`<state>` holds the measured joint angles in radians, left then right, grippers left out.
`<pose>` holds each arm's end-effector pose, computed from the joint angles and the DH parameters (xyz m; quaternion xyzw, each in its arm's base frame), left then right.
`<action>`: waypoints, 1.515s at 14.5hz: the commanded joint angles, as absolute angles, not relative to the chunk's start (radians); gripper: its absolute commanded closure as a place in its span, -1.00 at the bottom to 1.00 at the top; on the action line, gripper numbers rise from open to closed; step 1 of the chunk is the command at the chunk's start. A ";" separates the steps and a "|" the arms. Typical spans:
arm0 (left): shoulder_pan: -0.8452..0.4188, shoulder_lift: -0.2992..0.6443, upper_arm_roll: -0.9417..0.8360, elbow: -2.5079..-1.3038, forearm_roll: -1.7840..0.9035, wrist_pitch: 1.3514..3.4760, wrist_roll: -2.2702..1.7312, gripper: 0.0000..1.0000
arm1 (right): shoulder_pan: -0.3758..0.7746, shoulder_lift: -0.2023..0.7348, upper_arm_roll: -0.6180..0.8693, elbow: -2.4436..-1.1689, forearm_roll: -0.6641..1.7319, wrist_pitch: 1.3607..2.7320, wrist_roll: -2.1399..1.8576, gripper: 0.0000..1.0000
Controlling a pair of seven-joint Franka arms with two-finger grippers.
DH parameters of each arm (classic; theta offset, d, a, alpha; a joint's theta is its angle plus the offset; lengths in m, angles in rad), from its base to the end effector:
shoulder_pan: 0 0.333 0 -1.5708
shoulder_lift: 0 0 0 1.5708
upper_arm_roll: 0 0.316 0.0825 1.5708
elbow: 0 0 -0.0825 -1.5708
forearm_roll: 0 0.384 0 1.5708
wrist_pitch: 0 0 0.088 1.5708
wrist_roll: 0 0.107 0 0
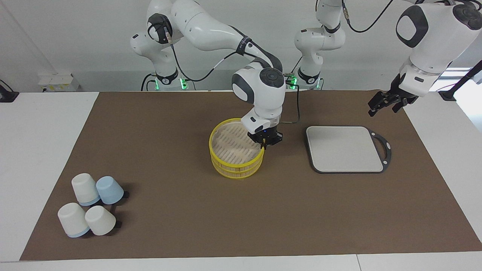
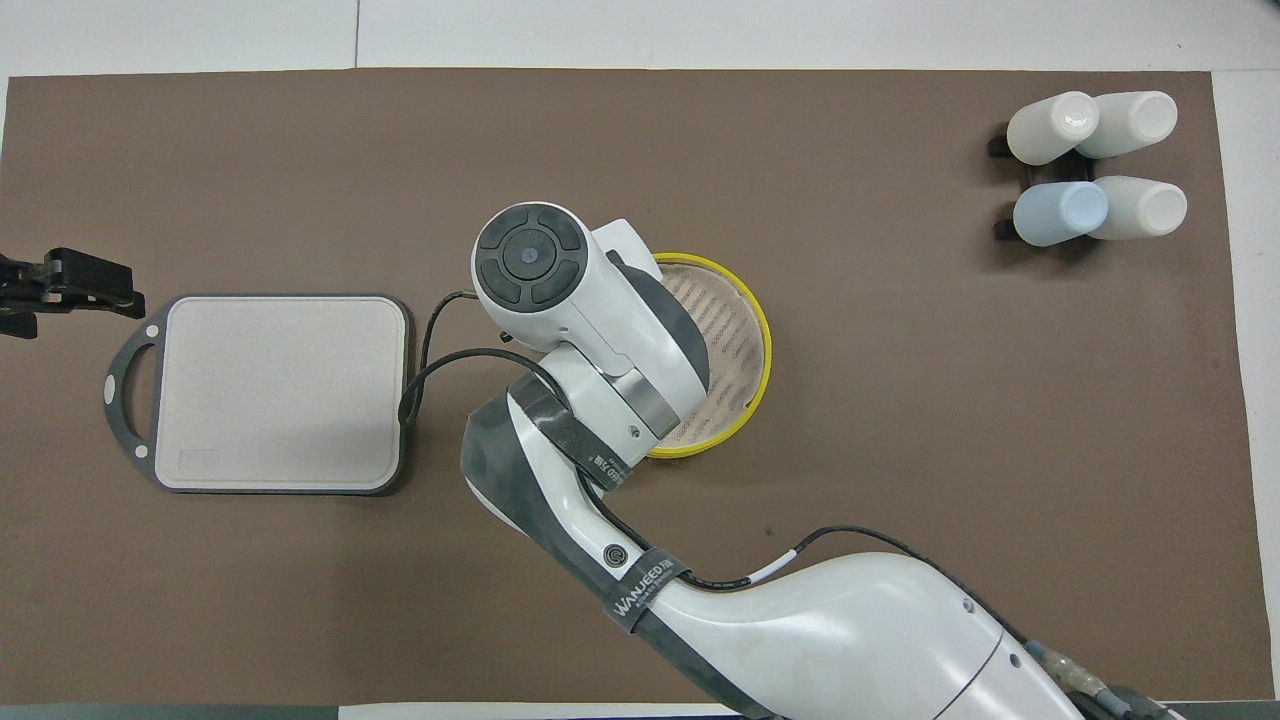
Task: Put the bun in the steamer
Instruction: 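Seat the lid on the steamer rim and open the right gripper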
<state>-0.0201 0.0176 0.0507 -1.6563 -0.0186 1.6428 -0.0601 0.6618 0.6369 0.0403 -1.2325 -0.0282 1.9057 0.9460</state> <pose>0.5629 0.0151 0.5804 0.9988 0.0461 -0.0157 0.0086 0.5690 0.4689 0.4004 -0.9924 0.1214 -0.0136 0.0125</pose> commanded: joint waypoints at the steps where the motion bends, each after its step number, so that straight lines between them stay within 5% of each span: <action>1: 0.000 -0.006 0.040 -1.687 -0.032 1.643 -0.055 -1.00 | 0.660 0.594 0.041 -1.295 -0.026 1.916 0.966 1.00; 8: 0.002 -0.006 0.040 -1.686 -0.032 1.643 -0.057 -1.00 | 0.660 0.591 0.041 -1.315 -0.025 1.954 0.960 1.00; 9: 0.002 -0.006 0.040 -1.686 -0.032 1.643 -0.057 -1.00 | 0.660 0.591 0.041 -1.315 -0.025 1.953 0.959 0.68; 11: 0.002 -0.006 0.040 -1.686 -0.032 1.643 -0.057 -1.00 | 0.660 0.591 0.041 -1.313 -0.026 1.951 0.957 -0.87; 12: 0.002 -0.006 0.040 -1.687 -0.032 1.643 -0.057 -1.00 | 0.660 0.591 0.041 -1.310 -0.026 1.948 0.957 -1.00; 22: 0.002 -0.006 0.040 -1.686 -0.032 1.643 -0.057 -1.00 | 0.549 0.437 0.041 -1.299 -0.017 1.875 0.790 -1.00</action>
<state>-0.0170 0.0176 0.0509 -1.6569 -0.0186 1.6428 -0.0602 0.5935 0.5052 0.0321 -1.2624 -0.0285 1.8990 0.8673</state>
